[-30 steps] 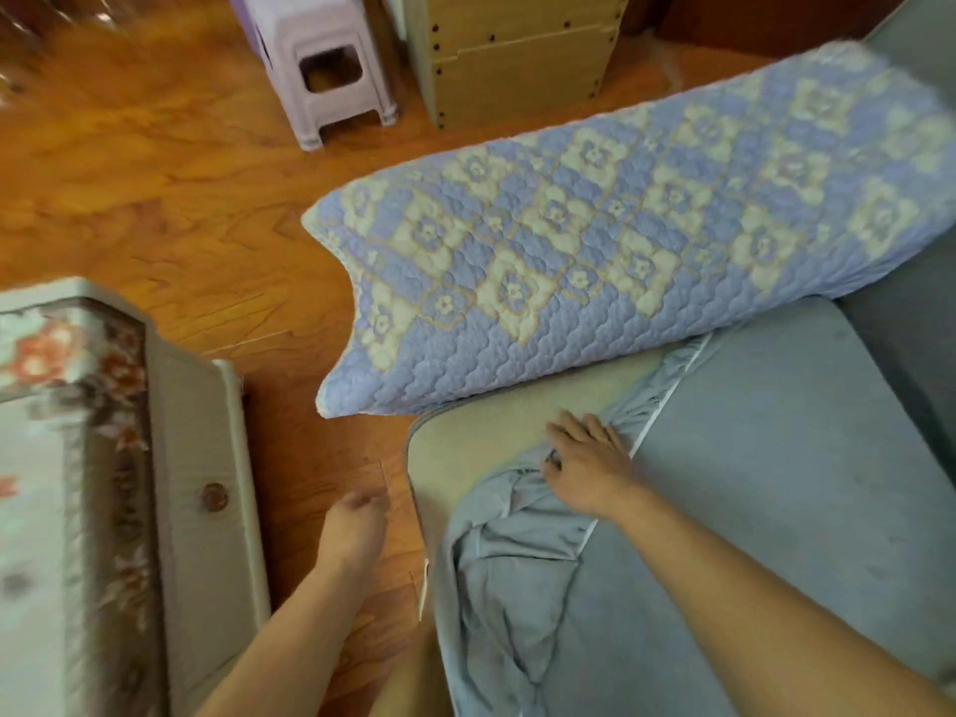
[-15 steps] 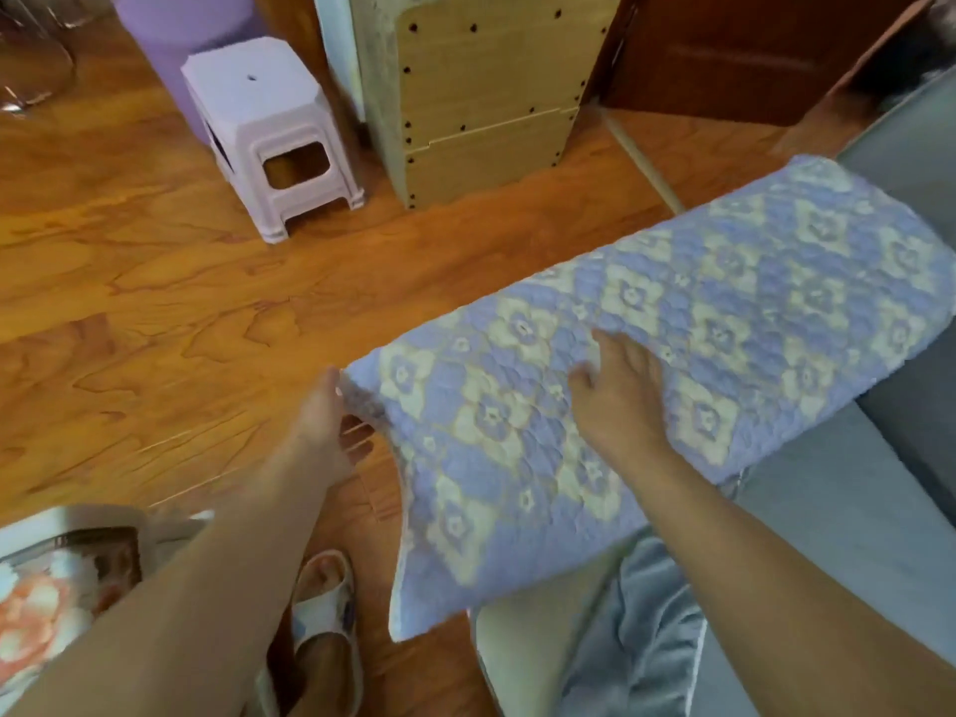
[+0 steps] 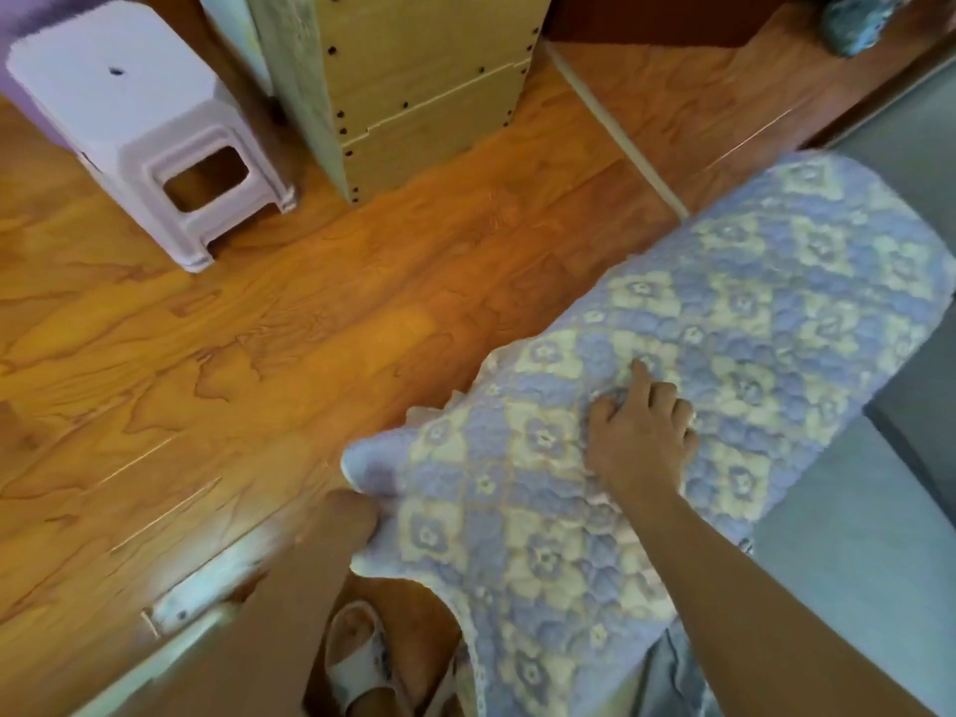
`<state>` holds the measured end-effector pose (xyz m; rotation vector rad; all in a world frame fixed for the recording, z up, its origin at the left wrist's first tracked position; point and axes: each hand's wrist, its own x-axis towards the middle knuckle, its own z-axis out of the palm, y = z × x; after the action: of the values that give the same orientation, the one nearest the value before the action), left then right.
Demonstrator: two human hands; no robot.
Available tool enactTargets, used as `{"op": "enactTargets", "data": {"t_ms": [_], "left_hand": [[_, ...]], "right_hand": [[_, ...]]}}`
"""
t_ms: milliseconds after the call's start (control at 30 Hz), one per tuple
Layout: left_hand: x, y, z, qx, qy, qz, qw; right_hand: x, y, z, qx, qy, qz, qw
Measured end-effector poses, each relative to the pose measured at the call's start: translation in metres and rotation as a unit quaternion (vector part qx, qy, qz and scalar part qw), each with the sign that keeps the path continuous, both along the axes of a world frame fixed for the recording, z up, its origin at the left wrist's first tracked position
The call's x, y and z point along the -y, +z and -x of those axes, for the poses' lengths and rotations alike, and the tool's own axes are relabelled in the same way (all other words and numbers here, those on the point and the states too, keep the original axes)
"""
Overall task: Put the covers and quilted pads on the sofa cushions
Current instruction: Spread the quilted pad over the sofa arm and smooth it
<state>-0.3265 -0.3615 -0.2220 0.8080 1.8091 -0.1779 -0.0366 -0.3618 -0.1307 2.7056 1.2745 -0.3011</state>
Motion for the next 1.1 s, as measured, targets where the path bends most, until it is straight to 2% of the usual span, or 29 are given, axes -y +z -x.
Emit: {"op": "enactTargets", "data": {"t_ms": [67,167,233,300,400,500,567,633,700,767,833,867,933,1100], "left_hand": [[-0.027,0.02,-0.013,-0.011,-0.035,-0.049,0.998],[-0.06,0.062,-0.056,0.1,-0.028,-0.141,0.985],[-0.074,0.084,-0.095,0.197,-0.05,-0.13,0.97],[-0.083,0.079,-0.125,0.243,-0.123,-0.124,0.954],[-0.098,0.042,-0.137,0.218,-0.237,-0.097,0.942],[-0.122,0.031,-0.132,0.199,-0.278,-0.011,0.939],[-0.133,0.037,-0.131,0.233,-0.291,0.027,0.927],[-0.15,0.044,-0.131,0.274,-0.332,0.07,0.9],[-0.161,0.037,-0.128,0.259,-0.409,0.116,0.867],[-0.186,0.038,-0.122,0.221,-0.53,0.167,0.801],[-0.219,0.045,-0.125,0.178,-0.622,0.157,0.746],[-0.239,0.049,-0.133,0.175,-0.628,0.131,0.747],[-0.279,0.062,-0.16,0.206,-0.585,0.089,0.779],[-0.353,0.102,-0.261,0.285,-0.402,0.045,0.869]], "right_hand": [[-0.006,0.005,-0.008,-0.019,0.001,0.028,0.999],[-0.015,0.01,-0.02,-0.061,-0.011,0.016,0.998],[-0.022,0.014,-0.026,-0.097,-0.03,-0.039,0.994],[-0.026,0.016,-0.037,-0.107,-0.025,-0.087,0.99],[-0.029,0.012,-0.046,-0.118,-0.028,-0.086,0.989],[-0.037,0.008,-0.043,-0.074,-0.031,-0.073,0.994],[-0.044,0.005,-0.04,-0.052,-0.063,-0.068,0.994],[-0.061,0.01,-0.038,-0.073,-0.134,-0.057,0.987],[-0.079,0.015,-0.04,-0.082,-0.199,-0.004,0.977],[-0.1,0.024,-0.046,-0.087,-0.249,0.027,0.964],[-0.12,0.038,-0.057,-0.085,-0.296,0.01,0.951],[-0.13,0.044,-0.065,-0.086,-0.308,-0.01,0.947],[-0.146,0.052,-0.085,-0.093,-0.302,-0.047,0.947],[-0.172,0.048,-0.136,-0.1,-0.263,-0.032,0.959]]}}
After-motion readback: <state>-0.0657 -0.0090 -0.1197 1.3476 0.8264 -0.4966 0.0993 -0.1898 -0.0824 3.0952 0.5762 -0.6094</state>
